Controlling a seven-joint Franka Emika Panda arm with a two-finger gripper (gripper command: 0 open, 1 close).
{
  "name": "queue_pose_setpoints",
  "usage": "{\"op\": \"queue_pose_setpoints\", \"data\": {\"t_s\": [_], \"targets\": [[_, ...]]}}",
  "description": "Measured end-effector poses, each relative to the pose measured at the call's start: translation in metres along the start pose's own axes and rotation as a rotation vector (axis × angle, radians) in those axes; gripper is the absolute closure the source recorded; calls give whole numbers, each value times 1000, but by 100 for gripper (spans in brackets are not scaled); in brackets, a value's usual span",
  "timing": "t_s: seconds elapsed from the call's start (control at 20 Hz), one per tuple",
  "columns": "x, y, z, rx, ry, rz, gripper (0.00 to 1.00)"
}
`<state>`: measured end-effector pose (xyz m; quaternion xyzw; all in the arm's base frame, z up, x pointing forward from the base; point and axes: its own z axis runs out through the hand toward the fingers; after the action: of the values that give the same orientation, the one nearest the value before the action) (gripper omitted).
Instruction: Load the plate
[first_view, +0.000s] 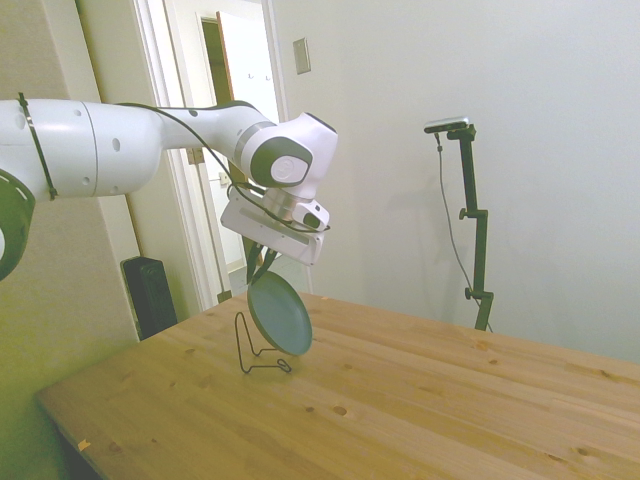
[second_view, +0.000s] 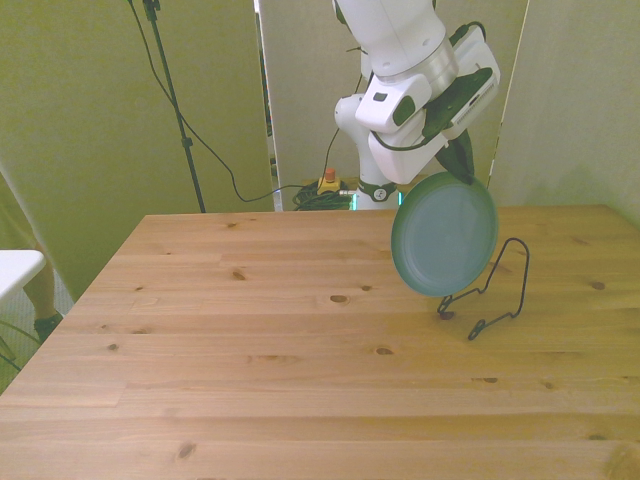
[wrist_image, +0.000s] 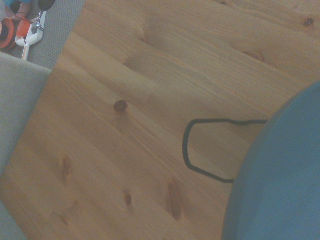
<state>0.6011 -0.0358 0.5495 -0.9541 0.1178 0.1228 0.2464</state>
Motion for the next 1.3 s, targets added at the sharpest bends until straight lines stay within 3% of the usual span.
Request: {"op": "queue_pose_setpoints", "data": {"t_s": [0.2, 0.45, 0.7, 1.3], "targets": [[-2, -9, 7, 47, -25, -17, 100], [-3, -9, 8, 160, -95, -48, 100], [22, 2, 25, 233, -141, -67, 100], [42, -3, 40, 304, -204, -102, 100]]}}
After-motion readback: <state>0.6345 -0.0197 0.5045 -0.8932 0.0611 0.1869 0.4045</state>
